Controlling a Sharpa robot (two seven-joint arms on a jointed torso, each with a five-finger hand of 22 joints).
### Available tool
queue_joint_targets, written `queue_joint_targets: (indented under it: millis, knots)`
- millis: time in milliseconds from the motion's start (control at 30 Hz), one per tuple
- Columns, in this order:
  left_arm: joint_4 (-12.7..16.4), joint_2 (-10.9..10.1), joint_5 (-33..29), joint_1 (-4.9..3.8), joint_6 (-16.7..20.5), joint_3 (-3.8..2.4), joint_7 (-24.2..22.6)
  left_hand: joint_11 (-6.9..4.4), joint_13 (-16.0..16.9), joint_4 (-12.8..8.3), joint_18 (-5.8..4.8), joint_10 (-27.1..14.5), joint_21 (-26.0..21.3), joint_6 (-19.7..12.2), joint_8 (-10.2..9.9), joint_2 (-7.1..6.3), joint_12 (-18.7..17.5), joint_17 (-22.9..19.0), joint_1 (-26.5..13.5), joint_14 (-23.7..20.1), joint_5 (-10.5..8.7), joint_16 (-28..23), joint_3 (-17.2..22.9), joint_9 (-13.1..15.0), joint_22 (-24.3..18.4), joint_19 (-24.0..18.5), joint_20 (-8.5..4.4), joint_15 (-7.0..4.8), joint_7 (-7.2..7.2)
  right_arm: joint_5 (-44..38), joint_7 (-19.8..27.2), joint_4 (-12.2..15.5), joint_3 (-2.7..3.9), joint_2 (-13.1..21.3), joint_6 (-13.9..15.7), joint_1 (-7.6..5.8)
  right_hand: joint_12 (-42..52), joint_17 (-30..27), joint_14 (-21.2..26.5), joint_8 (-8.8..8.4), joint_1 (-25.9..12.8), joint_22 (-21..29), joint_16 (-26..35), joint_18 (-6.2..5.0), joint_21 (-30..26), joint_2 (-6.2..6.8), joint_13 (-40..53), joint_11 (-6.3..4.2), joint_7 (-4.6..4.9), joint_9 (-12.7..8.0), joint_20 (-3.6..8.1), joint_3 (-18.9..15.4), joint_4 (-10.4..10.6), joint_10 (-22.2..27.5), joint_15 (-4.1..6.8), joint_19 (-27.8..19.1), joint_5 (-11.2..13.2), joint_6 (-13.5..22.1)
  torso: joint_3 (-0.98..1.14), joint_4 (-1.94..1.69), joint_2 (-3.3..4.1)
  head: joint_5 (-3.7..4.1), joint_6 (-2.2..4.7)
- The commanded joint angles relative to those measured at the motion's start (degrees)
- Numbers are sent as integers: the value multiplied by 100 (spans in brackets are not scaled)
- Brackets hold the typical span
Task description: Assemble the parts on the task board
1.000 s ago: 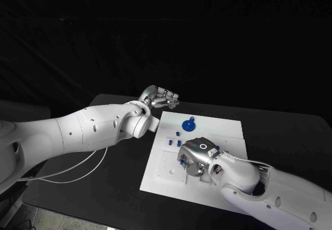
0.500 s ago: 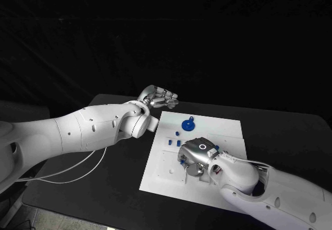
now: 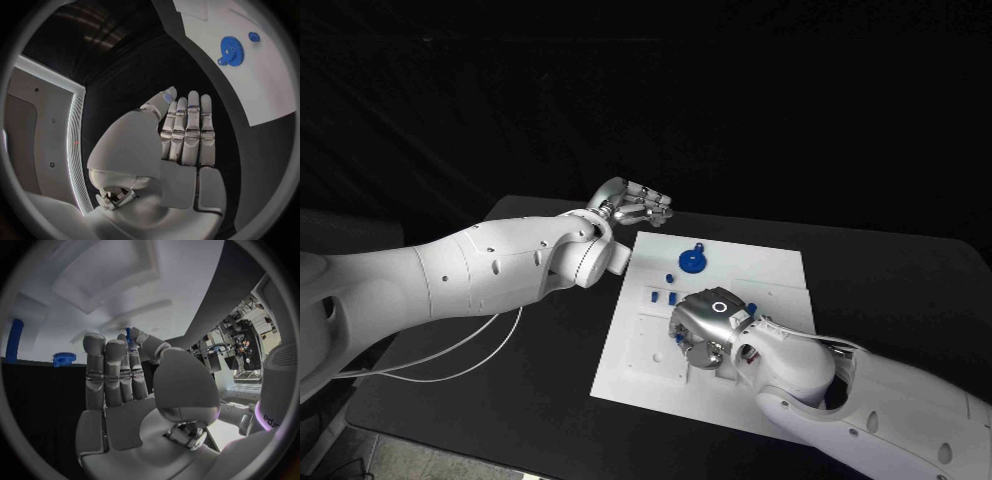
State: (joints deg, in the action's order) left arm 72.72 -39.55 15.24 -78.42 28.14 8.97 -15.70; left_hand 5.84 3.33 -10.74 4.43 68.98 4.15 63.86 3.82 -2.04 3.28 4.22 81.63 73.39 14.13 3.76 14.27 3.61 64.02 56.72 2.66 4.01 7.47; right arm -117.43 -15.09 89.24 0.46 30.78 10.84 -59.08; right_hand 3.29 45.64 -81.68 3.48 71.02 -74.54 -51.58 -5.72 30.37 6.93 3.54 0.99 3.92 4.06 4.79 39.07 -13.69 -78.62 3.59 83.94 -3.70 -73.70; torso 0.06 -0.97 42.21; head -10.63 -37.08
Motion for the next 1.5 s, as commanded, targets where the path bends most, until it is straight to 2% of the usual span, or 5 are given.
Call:
queue_joint_targets:
  millis: [33, 633, 1167, 1367, 1500]
  knots:
    - [13, 12, -27, -14, -69, -6, -43, -1, -2, 21, 53, -27, -24, 6, -15, 44, 21, -7, -14, -48, -24, -20, -17, 2, -9, 39, -1, -9, 8, -94, 5, -43, -47, -43, -142, 14, 18, 5, -21, 19, -26, 10, 26, -82, -13, -52, 7, -3, 19, 6, 31, 24, 16, -25, 26, 264, 28, -37, -1, -8, 3, 12, -8]
    - [26, -8, -27, -14, -91, -6, -35, 0, -2, 34, 62, -34, -28, 0, -15, 40, 21, -7, -26, -55, -26, -21, -19, 2, -37, 53, 3, -5, 7, 87, 74, -140, -152, -53, -93, 19, 13, -17, -20, 10, -186, 74, 24, -92, -160, 107, -7, 138, 115, -32, -75, -325, 127, 462, -107, 260, -376, 373, 2, 4, -1, 11, -10]
    - [36, -40, -31, -14, -122, -5, -60, 2, -2, 91, 69, -47, -31, 2, -15, 23, 22, -5, -48, -68, -68, -21, -37, 2, -172, 75, 17, 5, 2, 329, -215, 159, -152, 236, 502, 29, 17, -422, 71, 6, 158, 738, 94, -350, -1220, 492, -17, 405, 153, -49, -294, -1426, 529, 1467, -305, 239, 90, 1008, 0, 4, -3, 61, 31]
    - [36, -52, -31, -14, -121, -5, -64, 3, -2, 106, 69, -51, -29, 2, -14, 18, 21, -4, -47, -69, -72, -21, -47, 2, -209, 81, 17, 6, 1, 650, -119, 400, 19, 555, 790, 30, 25, -451, 29, 15, 167, 758, 71, -339, -1113, 480, -15, 383, 182, -45, -282, -1415, 600, 1387, -290, 252, 93, 941, 2, 5, -2, 114, 77]
    - [32, -63, -31, -14, -124, -5, -66, 3, -2, 106, 69, -51, -29, 2, -14, 18, 21, -4, -47, -69, -72, -21, -47, 2, -209, 81, 17, 6, 1, 1097, 29, 545, 303, 823, 910, 29, 19, -483, -7, 7, 136, 774, 70, -317, -1013, 485, -17, 359, 178, -48, -264, -1360, 652, 1273, -273, 253, 89, 946, 3, 12, -6, 151, 113]
